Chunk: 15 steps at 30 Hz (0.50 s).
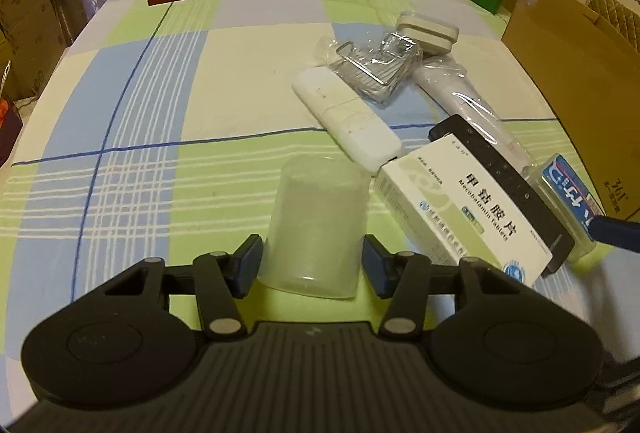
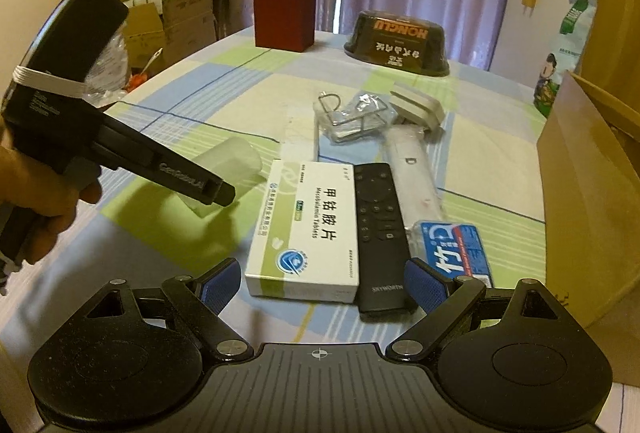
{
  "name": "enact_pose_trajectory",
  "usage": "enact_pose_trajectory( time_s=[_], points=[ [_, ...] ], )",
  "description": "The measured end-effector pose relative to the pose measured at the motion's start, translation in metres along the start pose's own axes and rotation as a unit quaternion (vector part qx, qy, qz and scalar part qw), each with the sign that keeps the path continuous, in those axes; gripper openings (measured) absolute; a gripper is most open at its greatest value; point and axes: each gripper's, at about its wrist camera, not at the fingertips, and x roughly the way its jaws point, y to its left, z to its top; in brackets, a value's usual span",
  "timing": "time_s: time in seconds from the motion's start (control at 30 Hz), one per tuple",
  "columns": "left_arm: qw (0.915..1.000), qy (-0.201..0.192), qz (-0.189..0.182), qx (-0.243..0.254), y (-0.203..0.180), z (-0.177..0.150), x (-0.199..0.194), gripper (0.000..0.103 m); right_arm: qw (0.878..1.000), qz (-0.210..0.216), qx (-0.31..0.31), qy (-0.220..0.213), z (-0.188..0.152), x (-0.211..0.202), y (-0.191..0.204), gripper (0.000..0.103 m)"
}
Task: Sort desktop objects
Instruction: 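Grasp the clear plastic cup with the left tool while the right tool grasps the Mecobalamin box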
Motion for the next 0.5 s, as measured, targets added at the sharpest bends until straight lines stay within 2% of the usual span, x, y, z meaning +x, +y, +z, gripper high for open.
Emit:
enact_pose_trajectory(
  time_s=[0.27, 0.5],
  points=[
    [0.9997, 0.008, 0.025, -0.001, 0.024, -0.020, -0.023, 0.049, 1.000, 0.008, -0.014, 0.008, 0.018, 0.032, 0.008, 0.091],
    [0.9994, 0.005, 0.033, -0.008, 0.032, -0.028, -0.027, 0.049, 1.000, -0.001, -0.010, 0.025, 0.028, 0.056, 0.003, 0.091]
  ],
)
